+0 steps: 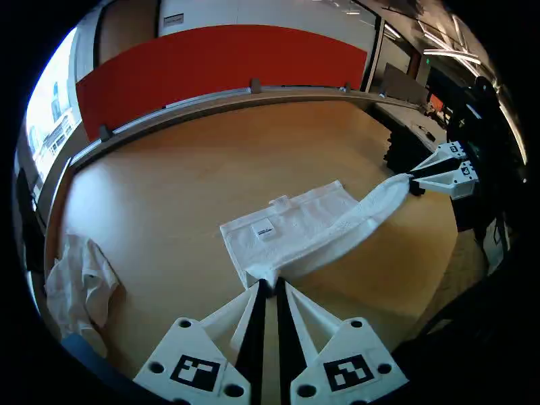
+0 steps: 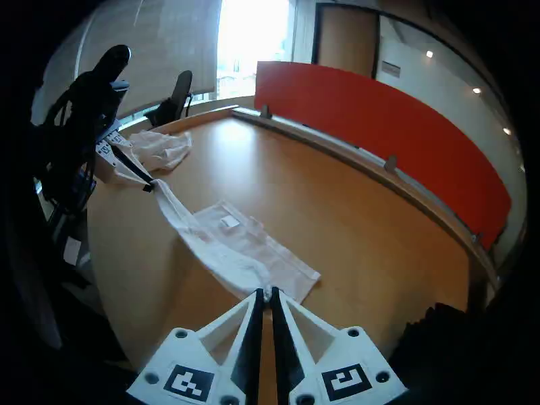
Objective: Fold towel
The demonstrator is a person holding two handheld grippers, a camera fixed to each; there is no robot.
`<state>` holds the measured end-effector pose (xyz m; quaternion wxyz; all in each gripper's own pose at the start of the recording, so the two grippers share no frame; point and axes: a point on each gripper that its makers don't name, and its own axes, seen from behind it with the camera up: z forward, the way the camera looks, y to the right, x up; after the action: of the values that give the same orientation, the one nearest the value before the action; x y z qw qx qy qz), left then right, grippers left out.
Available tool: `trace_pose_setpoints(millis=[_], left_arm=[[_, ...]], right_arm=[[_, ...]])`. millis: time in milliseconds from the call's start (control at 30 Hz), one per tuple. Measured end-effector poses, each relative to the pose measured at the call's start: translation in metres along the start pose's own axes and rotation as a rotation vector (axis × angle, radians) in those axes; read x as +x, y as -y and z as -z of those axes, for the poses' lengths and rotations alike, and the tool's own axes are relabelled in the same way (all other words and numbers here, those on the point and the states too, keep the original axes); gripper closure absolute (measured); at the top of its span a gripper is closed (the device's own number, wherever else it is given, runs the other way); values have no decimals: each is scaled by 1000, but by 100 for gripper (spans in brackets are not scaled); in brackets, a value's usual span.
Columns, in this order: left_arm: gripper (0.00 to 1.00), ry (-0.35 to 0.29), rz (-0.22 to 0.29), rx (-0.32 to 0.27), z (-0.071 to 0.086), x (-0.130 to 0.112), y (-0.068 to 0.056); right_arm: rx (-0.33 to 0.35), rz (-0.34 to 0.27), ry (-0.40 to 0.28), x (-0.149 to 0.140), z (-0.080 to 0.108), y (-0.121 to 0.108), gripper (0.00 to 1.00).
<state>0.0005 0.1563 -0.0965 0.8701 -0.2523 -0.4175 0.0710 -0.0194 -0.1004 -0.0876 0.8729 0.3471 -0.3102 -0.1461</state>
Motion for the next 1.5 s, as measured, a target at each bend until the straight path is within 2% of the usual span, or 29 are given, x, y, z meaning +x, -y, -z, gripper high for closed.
trace_pose_setpoints(millis=[167,433,667,967,1267,1500], left_arm=[[89,7,9,2,-16,7,10],[89,27,16,5,-40,12,22],[89,46,-3,5,-54,9,26],[89,67,-8,17,-85,-1,30],[89,77,0,42,-111,-6,39],[88,92,-16,65,-125,-8,46]], right_arm=[[-9,13,21,0,-14,-13,92],[-13,-4,41,0,-35,-26,92],[-8,-3,69,-9,-45,-30,92],[-7,-21,120,-29,-67,-35,91],[-12,-60,142,-41,-89,-40,92],[-30,-66,149,-47,-100,-44,90]])
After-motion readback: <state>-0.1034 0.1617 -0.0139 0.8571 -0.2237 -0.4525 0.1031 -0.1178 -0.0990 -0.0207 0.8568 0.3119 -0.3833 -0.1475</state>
